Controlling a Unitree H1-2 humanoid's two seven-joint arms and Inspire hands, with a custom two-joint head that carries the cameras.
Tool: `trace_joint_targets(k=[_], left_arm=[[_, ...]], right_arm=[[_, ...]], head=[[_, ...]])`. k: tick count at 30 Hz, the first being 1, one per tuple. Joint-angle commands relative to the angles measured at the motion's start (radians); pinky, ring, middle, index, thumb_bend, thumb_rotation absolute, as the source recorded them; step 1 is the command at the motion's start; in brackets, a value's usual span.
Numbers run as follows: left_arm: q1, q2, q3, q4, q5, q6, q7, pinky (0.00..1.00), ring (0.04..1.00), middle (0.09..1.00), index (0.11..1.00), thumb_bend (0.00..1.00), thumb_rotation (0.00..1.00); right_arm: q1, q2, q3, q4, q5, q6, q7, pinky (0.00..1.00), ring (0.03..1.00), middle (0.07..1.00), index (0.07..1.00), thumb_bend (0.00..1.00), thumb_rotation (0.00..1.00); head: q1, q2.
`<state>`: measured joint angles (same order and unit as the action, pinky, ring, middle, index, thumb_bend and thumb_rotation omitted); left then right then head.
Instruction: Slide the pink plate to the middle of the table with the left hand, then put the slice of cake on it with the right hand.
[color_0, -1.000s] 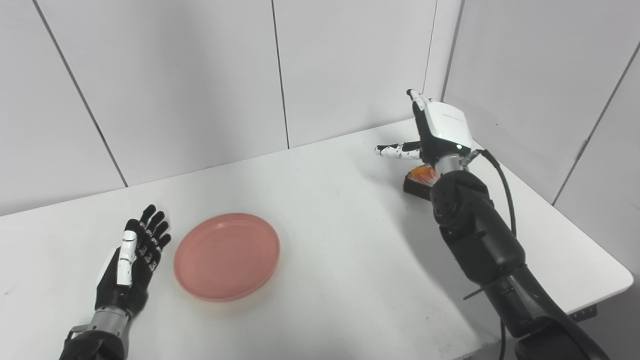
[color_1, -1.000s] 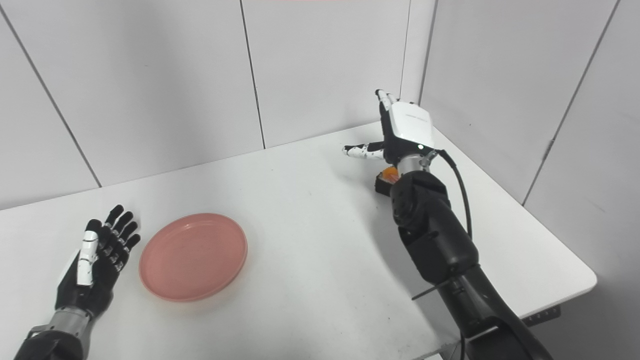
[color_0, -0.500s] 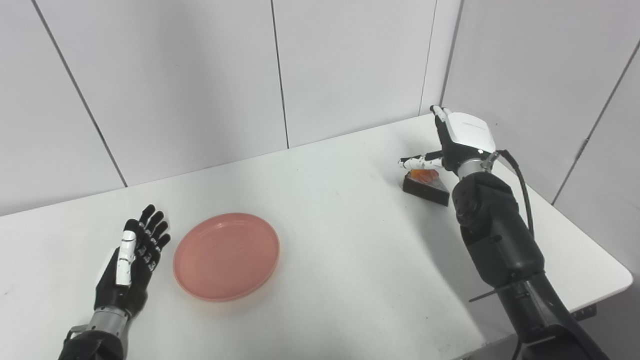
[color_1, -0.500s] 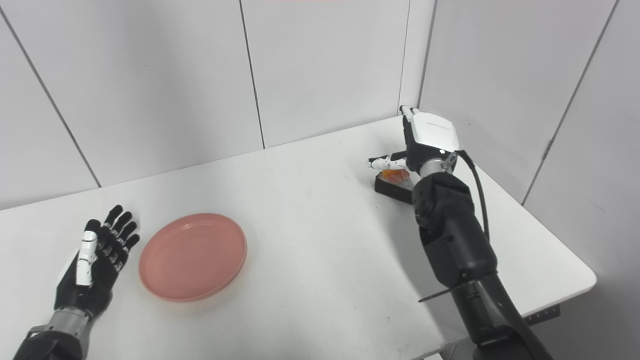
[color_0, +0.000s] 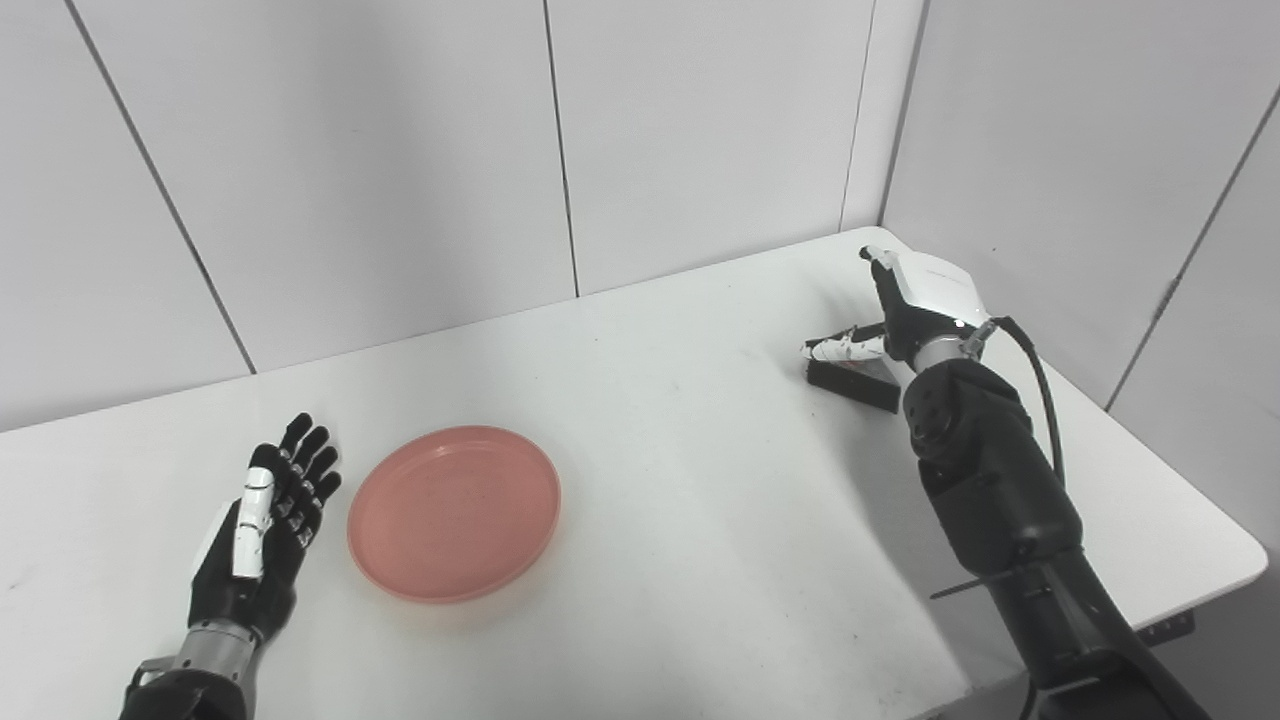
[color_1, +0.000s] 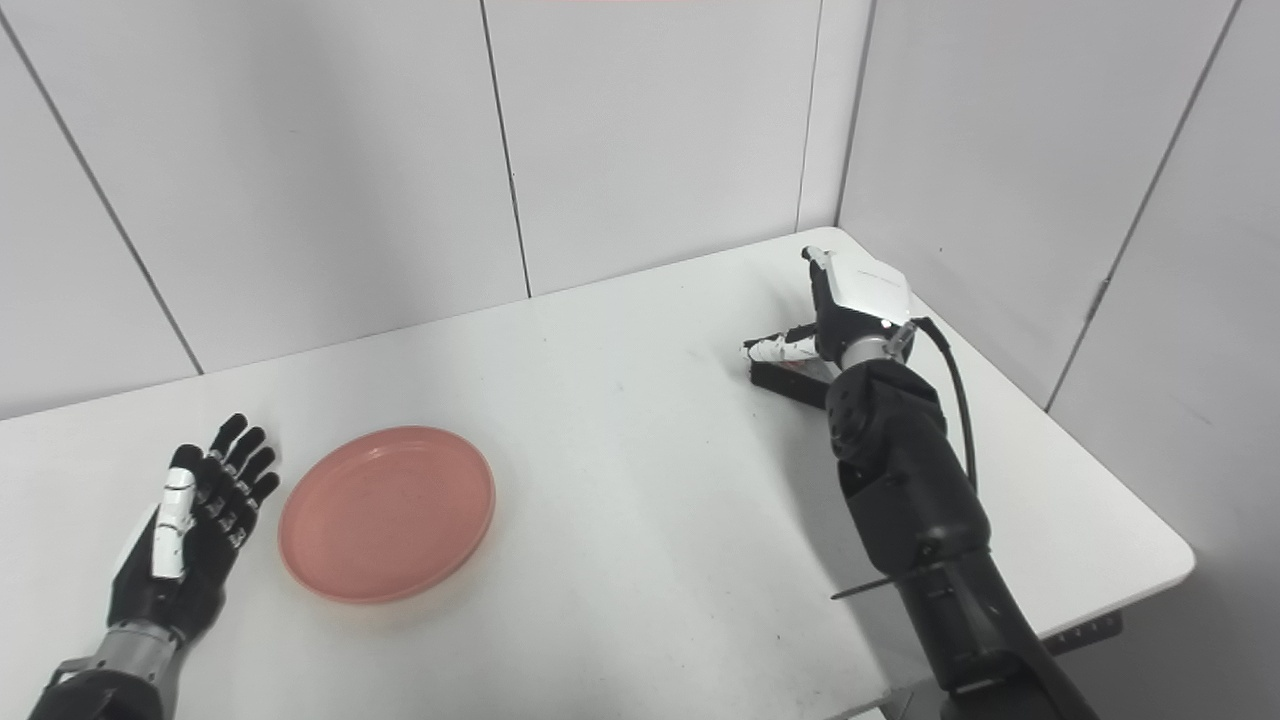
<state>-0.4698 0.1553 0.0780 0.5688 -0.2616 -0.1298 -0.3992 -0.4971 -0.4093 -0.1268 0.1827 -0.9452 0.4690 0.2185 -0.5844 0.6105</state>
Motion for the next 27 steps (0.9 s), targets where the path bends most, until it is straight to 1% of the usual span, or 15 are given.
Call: trace_joint_targets(k=[1,4,7,8,9,11,13,14,16,19,21,22,23,25,27], left_arm=[[0.005,0.006,-0.003,-0.015,-0.001,0.003,-0.001,1.0,1.0,0.995,0.983,0.64,1.0],[0.008,0.006,-0.004,-0.022,0.004,0.008,0.003,1.0,1.0,0.995,0.983,0.64,1.0],[0.009,0.008,-0.006,-0.022,0.006,0.003,-0.001,1.0,1.0,1.0,0.991,0.64,1.0],[0.009,0.007,-0.005,-0.023,0.003,0.002,0.0,1.0,1.0,0.999,0.99,0.64,1.0],[0.01,0.007,-0.005,-0.024,0.003,0.004,0.0,1.0,1.0,0.999,0.991,0.64,1.0],[0.011,0.007,-0.006,-0.028,0.003,0.006,-0.002,1.0,1.0,1.0,0.998,0.63,1.0],[0.01,0.007,-0.005,-0.022,0.001,0.002,-0.004,1.0,1.0,1.0,1.0,0.64,1.0],[0.008,0.008,-0.005,-0.014,0.002,-0.006,-0.005,1.0,1.0,1.0,1.0,0.64,1.0],[0.007,0.008,-0.006,-0.015,0.004,-0.007,-0.005,1.0,1.0,1.0,0.997,0.63,1.0],[0.012,0.007,-0.008,-0.033,0.003,0.003,-0.003,1.0,1.0,1.0,0.997,0.63,1.0],[0.014,0.005,-0.008,-0.043,0.001,0.011,-0.002,1.0,1.0,1.0,0.997,0.63,1.0],[0.014,0.004,-0.007,-0.046,0.0,0.013,-0.002,1.0,1.0,1.0,0.999,0.63,1.0],[0.015,0.004,-0.008,-0.049,0.0,0.015,-0.002,1.0,1.0,1.0,1.0,0.62,1.0],[0.015,0.004,-0.008,-0.049,-0.001,0.015,-0.003,1.0,1.0,1.0,1.0,0.63,1.0],[0.015,0.004,-0.008,-0.047,-0.002,0.012,-0.006,1.0,1.0,1.0,1.0,0.64,1.0]], right_arm=[[-0.04,-0.015,0.001,-0.001,0.007,0.0,-0.038,0.95,0.933,0.938,0.912,0.88,0.45],[-0.044,-0.014,0.007,0.022,0.014,0.001,-0.05,0.94,0.93,0.936,0.909,0.87,0.43],[-0.048,-0.012,0.016,0.045,0.018,0.001,-0.058,0.92,0.925,0.932,0.906,0.85,0.41],[-0.047,-0.011,0.017,0.05,0.024,0.001,-0.064,0.89,0.925,0.931,0.902,0.84,0.38],[-0.047,-0.009,0.018,0.057,0.03,0.001,-0.07,0.88,0.925,0.931,0.901,0.84,0.37],[-0.047,-0.008,0.021,0.069,0.055,0.0,-0.083,0.79,0.91,0.93,0.899,0.83,0.34],[-0.047,-0.011,0.027,0.083,0.072,0.0,-0.092,0.73,0.895,0.929,0.9,0.82,0.32],[-0.048,-0.014,0.031,0.094,0.085,-0.001,-0.099,0.72,0.892,0.928,0.9,0.82,0.31],[-0.049,-0.016,0.033,0.11,0.105,0.0,-0.11,0.68,0.862,0.913,0.891,0.82,0.25],[-0.048,-0.016,0.032,0.12,0.131,0.0,-0.114,0.66,0.839,0.898,0.887,0.81,0.21],[-0.042,-0.018,0.037,0.12,0.149,0.0,-0.125,0.61,0.783,0.866,0.874,0.8,0.17],[-0.039,-0.021,0.042,0.121,0.155,0.0,-0.131,0.55,0.716,0.812,0.855,0.79,0.15],[-0.036,-0.024,0.047,0.121,0.158,-0.001,-0.136,0.52,0.669,0.767,0.836,0.78,0.12],[-0.031,-0.029,0.052,0.12,0.164,0.0,-0.138,0.52,0.658,0.745,0.82,0.77,0.11],[-0.033,-0.027,0.046,0.126,0.155,0.0,-0.13,0.5,0.605,0.685,0.79,0.74,0.11]], head=[[0.002,0.001],[0.002,0.005],[0.004,0.007],[0.005,0.009],[0.005,0.009],[0.007,0.012],[0.008,0.014],[0.009,0.016],[0.01,0.018],[0.012,0.021],[0.014,0.023],[0.014,0.023],[0.015,0.024],[0.017,0.025],[0.019,0.026]])
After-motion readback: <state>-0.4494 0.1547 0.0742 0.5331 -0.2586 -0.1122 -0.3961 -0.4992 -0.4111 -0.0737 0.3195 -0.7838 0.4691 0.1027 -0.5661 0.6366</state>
